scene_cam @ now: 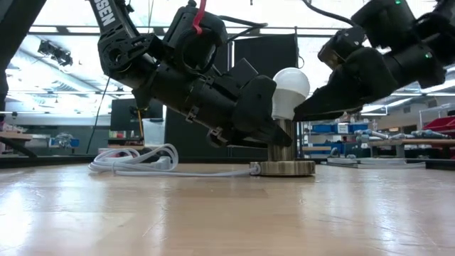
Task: Screw lightbulb
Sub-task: Insert the lightbulb into the lamp holder
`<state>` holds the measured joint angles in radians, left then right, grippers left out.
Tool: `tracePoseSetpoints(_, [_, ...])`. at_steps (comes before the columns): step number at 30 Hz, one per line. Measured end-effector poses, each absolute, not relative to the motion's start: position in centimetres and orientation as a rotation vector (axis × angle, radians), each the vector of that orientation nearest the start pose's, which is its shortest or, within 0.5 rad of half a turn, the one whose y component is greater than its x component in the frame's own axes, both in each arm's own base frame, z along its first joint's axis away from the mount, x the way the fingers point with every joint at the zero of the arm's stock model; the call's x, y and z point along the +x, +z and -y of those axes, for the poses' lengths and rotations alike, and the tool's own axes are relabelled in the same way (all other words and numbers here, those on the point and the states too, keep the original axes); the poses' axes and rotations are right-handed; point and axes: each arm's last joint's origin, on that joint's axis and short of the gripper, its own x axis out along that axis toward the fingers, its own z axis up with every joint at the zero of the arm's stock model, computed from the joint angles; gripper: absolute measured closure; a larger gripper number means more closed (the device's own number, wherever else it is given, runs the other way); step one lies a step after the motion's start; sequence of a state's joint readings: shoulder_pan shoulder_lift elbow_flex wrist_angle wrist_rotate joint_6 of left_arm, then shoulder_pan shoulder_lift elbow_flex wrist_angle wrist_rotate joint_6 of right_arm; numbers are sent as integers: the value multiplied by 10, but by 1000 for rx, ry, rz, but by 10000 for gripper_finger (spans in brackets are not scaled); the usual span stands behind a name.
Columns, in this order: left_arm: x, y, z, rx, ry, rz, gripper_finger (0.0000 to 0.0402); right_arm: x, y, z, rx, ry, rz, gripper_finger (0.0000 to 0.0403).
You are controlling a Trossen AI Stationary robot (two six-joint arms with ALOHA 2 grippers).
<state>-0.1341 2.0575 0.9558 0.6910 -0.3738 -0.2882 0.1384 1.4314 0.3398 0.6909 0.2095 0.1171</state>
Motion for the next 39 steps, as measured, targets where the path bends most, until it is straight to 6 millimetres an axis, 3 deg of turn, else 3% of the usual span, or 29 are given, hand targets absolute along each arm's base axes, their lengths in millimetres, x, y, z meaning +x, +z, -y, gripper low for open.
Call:
tracePoseSetpoints(13, [392, 107, 43, -162, 278, -368, 204, 242, 115, -12, -4, 42, -176, 94])
tracePoseSetpoints(20, [392, 107, 44, -161, 276, -369, 204, 244, 104, -7, 1, 101, -156, 98])
tracePoseSetpoints(31, [392, 107, 44, -160, 273, -369, 204, 224, 102, 0, -13, 117, -117, 202])
tracePoseSetpoints(39, [392, 107, 44, -163, 273, -368, 204, 229, 106, 0, -3, 113, -89, 226])
